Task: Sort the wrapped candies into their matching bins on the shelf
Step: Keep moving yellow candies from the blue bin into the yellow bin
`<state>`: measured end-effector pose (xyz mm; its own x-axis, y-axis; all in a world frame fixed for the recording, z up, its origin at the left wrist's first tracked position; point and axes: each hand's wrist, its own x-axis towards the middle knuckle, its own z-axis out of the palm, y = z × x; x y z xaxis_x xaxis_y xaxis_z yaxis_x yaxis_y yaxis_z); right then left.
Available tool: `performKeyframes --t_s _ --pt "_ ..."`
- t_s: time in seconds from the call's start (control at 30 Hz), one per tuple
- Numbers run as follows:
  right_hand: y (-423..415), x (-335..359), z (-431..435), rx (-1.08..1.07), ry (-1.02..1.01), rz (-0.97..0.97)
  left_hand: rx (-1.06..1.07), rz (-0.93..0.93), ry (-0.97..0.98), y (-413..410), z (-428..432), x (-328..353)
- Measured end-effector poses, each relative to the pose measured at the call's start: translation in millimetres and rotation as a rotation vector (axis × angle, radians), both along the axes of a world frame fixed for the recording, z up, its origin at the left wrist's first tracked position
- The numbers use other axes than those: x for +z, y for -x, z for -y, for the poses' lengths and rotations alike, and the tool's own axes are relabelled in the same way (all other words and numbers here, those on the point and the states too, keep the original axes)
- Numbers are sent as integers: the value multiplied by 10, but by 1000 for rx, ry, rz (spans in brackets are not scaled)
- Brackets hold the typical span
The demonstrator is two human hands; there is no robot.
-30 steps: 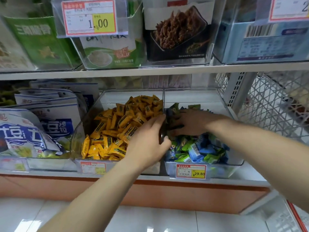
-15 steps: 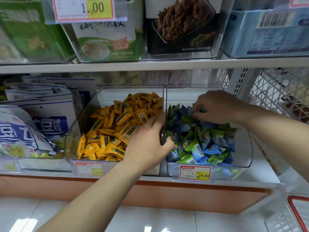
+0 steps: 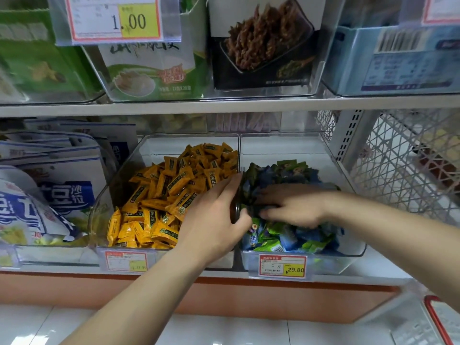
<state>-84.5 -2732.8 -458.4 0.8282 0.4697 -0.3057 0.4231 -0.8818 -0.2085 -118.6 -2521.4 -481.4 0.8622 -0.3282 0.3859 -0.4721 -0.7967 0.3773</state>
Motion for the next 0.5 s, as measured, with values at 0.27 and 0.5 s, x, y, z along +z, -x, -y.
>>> performKeyframes --t_s 0.27,0.5 --pt "508 243 210 -137 -140 527 -64 -72 114 -14 -74 108" --pt "630 -27 2 -7 -145 69 4 33 -362 -189 -598 123"
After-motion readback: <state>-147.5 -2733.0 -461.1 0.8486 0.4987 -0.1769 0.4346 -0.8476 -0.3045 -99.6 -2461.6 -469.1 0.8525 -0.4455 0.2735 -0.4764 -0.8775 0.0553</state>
